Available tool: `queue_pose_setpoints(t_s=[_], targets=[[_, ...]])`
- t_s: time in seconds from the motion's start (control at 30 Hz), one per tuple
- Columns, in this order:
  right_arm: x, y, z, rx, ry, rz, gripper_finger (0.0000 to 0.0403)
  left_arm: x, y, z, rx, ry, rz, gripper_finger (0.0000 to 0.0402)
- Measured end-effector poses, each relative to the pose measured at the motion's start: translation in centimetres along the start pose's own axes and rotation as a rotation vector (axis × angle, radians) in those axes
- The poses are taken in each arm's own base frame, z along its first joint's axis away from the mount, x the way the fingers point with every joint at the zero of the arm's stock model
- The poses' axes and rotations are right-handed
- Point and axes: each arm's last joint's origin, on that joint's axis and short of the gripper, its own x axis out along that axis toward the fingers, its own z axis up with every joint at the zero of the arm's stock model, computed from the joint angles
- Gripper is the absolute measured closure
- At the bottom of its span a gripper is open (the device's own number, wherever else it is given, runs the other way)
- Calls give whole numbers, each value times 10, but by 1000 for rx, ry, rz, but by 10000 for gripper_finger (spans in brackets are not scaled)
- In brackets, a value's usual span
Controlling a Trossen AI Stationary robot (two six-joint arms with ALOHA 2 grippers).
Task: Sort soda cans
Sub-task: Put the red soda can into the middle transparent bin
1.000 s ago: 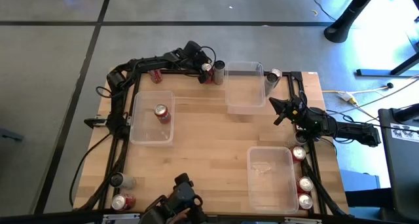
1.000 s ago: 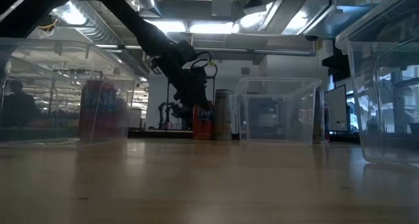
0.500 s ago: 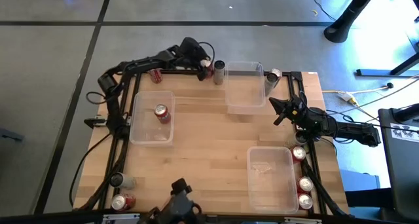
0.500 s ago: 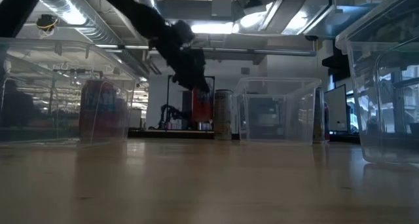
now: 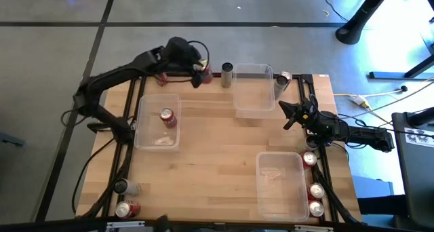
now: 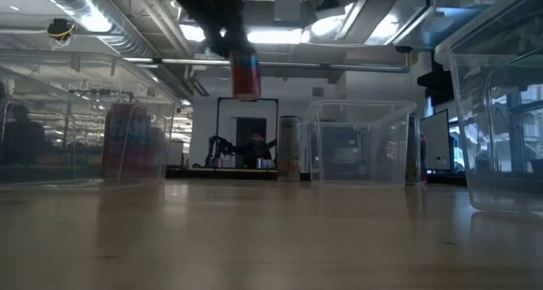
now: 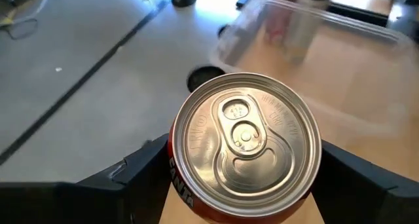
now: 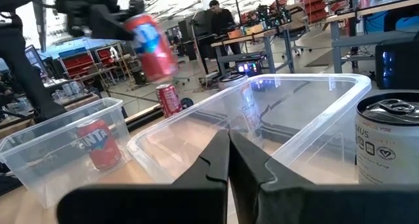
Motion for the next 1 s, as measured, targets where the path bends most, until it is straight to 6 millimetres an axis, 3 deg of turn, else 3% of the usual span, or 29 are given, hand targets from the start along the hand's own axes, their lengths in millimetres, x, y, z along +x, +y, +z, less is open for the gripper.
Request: queue_pose_setpoints(t_s=[0.2, 0.7, 1.0], targets=[[0, 0, 0, 0, 0, 0, 397, -44, -16, -9, -70, 54, 61, 111], [0, 1, 0, 1, 12, 50, 397, -126, -50, -41, -273, 135, 117, 111], [0, 1, 0, 1, 11, 50, 397, -154, -62, -65, -315, 206, 227, 111]])
